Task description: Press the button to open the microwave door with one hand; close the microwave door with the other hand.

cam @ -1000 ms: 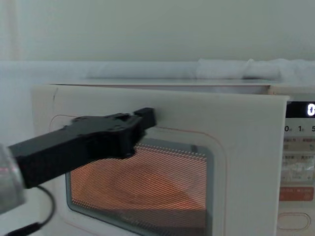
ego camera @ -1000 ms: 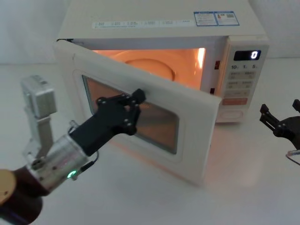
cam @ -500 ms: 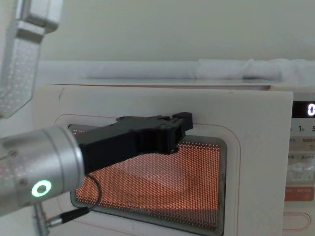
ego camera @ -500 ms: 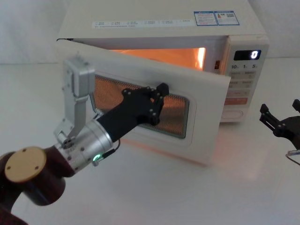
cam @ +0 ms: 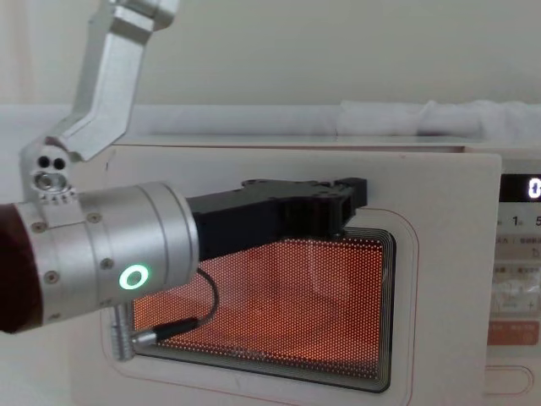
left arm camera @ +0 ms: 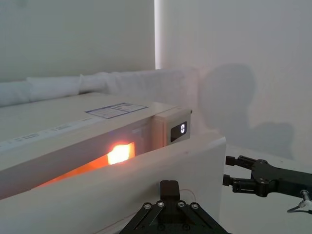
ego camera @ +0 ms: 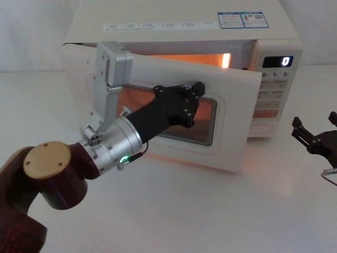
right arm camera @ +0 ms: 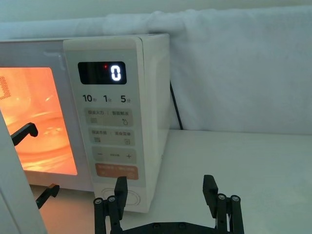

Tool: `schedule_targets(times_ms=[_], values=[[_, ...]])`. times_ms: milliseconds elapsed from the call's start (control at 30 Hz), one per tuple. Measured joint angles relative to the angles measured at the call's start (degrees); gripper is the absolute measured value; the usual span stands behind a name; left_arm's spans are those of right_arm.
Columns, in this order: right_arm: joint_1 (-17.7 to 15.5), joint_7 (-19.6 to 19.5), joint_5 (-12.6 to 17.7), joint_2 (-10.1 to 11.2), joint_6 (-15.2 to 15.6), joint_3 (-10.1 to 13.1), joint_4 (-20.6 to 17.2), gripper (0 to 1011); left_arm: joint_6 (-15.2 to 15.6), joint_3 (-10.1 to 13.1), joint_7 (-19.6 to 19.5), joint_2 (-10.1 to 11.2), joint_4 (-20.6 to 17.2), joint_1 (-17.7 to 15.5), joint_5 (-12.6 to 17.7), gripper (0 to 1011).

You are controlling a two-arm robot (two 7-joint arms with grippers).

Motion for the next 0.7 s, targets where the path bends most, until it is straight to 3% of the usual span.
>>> schedule_targets(times_ms=[367, 700], values=[[0.0, 0.0, 0.0, 0.0, 0.0, 0.0, 0.0, 1002, 3.7, 2.2, 0.8, -1.4, 1.6, -2.7, -0.5, 0], [0.0, 0.0, 0.0, 0.0, 0.0, 0.0, 0.0, 1002, 5.1, 3.5, 1.7, -2.5, 3.4, -4.7, -0.2, 0]])
